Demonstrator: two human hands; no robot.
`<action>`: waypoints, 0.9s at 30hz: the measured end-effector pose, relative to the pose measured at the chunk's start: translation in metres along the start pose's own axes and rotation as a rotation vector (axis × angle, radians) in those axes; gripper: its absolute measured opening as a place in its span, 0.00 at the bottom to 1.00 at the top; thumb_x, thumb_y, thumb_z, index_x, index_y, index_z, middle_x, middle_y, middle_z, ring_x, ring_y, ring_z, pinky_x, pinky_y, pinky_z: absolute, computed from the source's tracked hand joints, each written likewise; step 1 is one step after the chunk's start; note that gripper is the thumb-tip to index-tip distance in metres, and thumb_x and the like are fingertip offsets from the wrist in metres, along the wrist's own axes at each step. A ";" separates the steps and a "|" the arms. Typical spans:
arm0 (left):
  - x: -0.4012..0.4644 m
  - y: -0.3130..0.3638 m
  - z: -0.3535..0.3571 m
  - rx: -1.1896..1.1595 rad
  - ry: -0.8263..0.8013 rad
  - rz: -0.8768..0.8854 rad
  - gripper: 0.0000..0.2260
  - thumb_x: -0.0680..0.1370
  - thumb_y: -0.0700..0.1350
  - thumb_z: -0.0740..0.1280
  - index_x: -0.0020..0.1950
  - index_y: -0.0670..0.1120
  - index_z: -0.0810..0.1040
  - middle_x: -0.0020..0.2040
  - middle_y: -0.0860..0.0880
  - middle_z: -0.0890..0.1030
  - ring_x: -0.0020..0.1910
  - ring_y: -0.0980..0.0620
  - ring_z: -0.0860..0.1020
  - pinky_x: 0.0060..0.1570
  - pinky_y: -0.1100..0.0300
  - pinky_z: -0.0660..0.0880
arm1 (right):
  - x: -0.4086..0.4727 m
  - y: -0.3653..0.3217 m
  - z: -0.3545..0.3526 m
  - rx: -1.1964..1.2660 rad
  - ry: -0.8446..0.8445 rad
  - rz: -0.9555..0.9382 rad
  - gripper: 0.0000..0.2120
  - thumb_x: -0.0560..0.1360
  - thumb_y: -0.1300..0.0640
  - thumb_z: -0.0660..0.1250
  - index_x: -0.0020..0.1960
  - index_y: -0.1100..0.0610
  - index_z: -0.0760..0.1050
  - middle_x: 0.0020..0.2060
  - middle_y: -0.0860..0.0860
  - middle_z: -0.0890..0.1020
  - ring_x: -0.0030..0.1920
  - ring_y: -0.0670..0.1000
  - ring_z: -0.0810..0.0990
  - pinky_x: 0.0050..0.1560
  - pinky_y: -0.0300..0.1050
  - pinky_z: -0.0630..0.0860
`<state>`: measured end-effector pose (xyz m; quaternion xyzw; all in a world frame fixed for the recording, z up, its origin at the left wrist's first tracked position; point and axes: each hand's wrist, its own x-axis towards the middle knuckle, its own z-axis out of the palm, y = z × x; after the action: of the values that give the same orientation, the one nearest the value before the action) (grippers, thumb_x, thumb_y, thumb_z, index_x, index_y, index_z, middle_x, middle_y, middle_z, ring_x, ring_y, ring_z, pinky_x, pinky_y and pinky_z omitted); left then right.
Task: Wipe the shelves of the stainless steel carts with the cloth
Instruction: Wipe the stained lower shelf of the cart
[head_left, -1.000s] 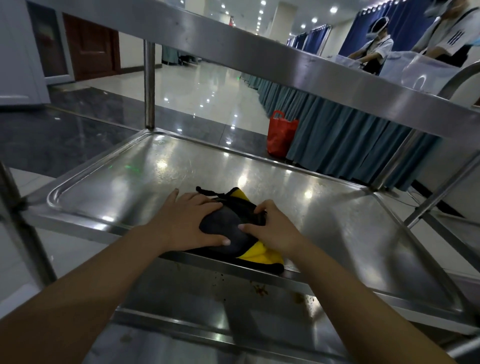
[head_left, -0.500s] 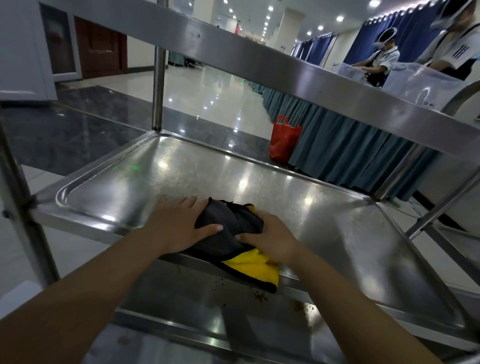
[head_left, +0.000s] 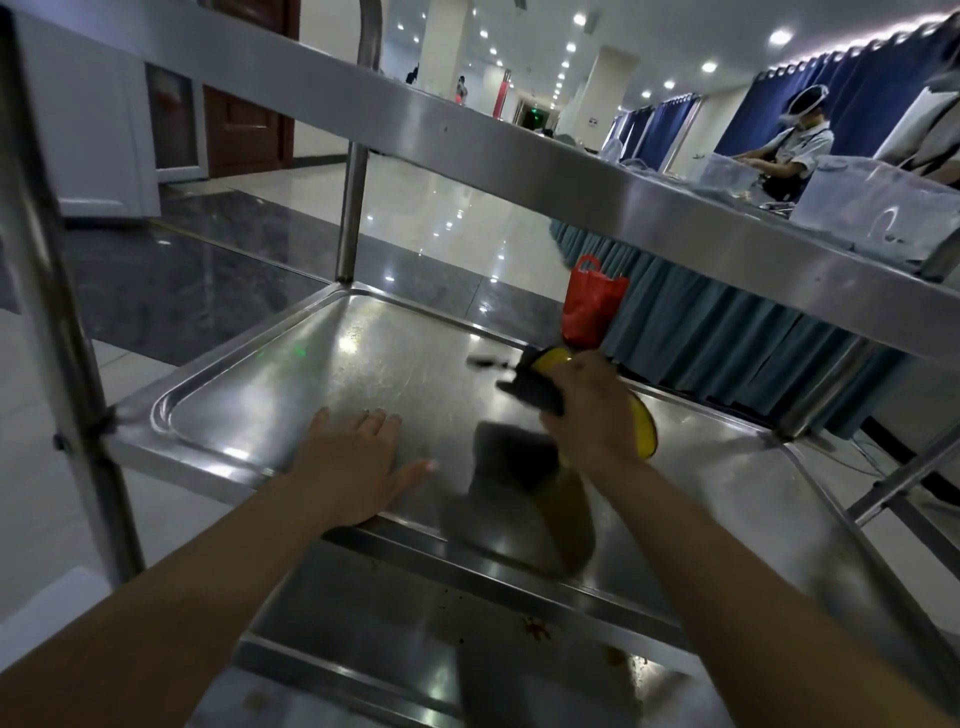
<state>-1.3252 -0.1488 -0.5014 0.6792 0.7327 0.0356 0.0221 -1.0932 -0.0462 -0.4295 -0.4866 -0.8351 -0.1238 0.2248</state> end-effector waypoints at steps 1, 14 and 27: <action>-0.001 -0.001 0.000 -0.022 0.002 -0.007 0.40 0.74 0.72 0.40 0.78 0.48 0.51 0.79 0.49 0.54 0.78 0.51 0.52 0.74 0.42 0.45 | -0.010 -0.010 0.011 0.044 -0.107 -0.046 0.17 0.71 0.55 0.70 0.60 0.49 0.76 0.57 0.53 0.74 0.56 0.56 0.73 0.55 0.45 0.69; -0.003 -0.029 0.011 -0.044 0.005 -0.133 0.42 0.72 0.71 0.34 0.79 0.46 0.47 0.80 0.47 0.48 0.78 0.48 0.45 0.73 0.40 0.42 | -0.028 0.017 0.040 0.638 -0.516 0.295 0.23 0.75 0.36 0.62 0.69 0.34 0.64 0.63 0.44 0.73 0.60 0.48 0.72 0.58 0.44 0.70; -0.013 -0.053 0.009 0.008 0.003 -0.229 0.30 0.80 0.62 0.41 0.78 0.48 0.49 0.80 0.46 0.48 0.78 0.47 0.46 0.73 0.37 0.43 | 0.003 -0.074 0.080 0.595 -0.584 -0.035 0.19 0.75 0.32 0.53 0.65 0.23 0.56 0.71 0.39 0.64 0.72 0.42 0.55 0.75 0.60 0.46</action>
<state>-1.3760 -0.1653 -0.5145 0.5910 0.8057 0.0309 0.0220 -1.1795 -0.0469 -0.4964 -0.4008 -0.8712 0.2623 0.1073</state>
